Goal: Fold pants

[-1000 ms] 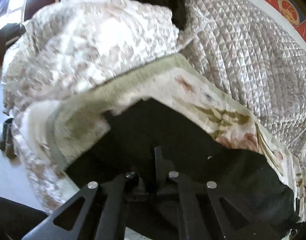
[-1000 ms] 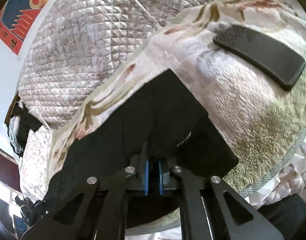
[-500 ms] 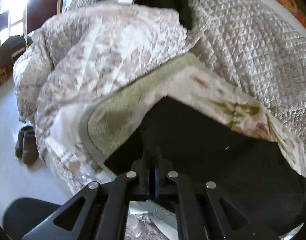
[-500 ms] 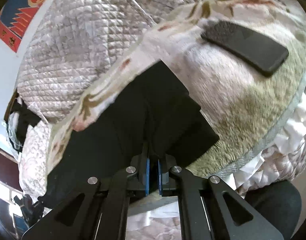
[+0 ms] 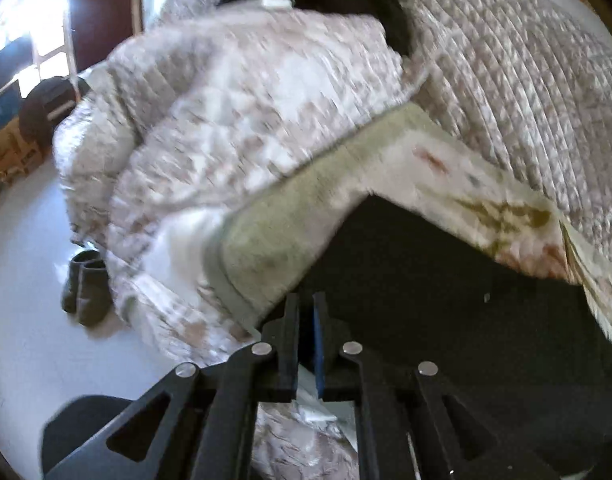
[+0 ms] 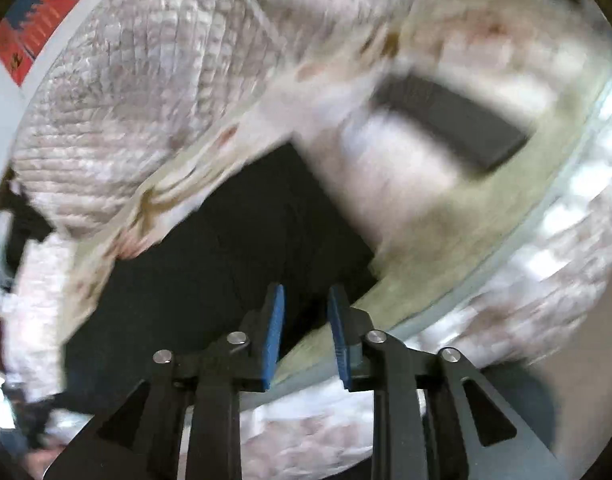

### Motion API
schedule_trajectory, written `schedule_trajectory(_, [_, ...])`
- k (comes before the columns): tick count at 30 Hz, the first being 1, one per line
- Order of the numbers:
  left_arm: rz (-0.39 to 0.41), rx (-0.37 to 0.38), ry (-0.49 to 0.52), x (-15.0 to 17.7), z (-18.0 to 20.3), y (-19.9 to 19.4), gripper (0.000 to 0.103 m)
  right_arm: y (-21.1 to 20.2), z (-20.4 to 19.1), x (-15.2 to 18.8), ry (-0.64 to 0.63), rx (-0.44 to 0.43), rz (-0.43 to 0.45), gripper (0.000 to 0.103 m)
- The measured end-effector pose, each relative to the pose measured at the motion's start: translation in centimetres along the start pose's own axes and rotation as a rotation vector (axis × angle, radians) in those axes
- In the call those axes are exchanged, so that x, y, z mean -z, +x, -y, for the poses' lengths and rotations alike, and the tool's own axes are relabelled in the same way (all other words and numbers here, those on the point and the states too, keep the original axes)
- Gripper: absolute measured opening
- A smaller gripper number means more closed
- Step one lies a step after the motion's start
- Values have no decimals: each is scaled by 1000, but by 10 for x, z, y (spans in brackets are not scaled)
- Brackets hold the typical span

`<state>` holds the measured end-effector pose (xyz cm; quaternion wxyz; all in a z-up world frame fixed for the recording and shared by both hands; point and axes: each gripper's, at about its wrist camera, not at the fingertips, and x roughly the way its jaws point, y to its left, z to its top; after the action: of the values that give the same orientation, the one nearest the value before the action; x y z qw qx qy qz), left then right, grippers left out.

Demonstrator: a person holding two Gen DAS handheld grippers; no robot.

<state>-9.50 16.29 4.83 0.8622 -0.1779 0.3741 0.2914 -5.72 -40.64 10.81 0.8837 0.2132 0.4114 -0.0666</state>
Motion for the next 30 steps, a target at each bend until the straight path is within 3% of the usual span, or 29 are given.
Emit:
schedule_trajectory(2, [36, -8, -5, -4, 1, -7, 17, -15, -2, -7, -30, 66, 81, 24])
schedule_trajectory(4, [57, 30, 0, -5, 8, -13, 24, -18, -11, -12, -90, 44, 115, 24])
schedule_trajectory(7, [44, 141, 44, -4, 33, -16, 33, 3, -32, -9, -195, -36, 55, 24])
schedule_trajectory(10, [-10, 264, 133, 8, 62, -11, 38, 40, -43, 8, -280, -31, -66, 24])
schedule_trajectory(11, [-54, 291, 178, 14, 72, -5, 38, 47, -40, 13, -276, -20, -94, 24])
schedule_trajectory(13, [-118, 307, 235, 20, 85, 5, 38, 42, -45, 11, -292, -22, -66, 24])
schedule_trajectory(16, [-127, 331, 278, 19, 103, 9, 38, 41, -64, -2, -347, -59, -40, 24])
schedule_trajectory(23, [-137, 479, 400, 7, 182, 20, 38, 84, -117, -23, -438, -107, -23, 24])
schedule_trajectory(24, [-133, 480, 412, 6, 191, 26, 38, 93, -119, -28, -435, -97, -16, 24])
schedule_trajectory(27, [-130, 355, 444, 10, 198, 49, 38, 112, -111, -38, -412, -31, -29, 24])
schedule_trajectory(30, [-135, 369, 392, 2, 185, 55, 39, 122, -96, -46, -370, -52, -63, 24])
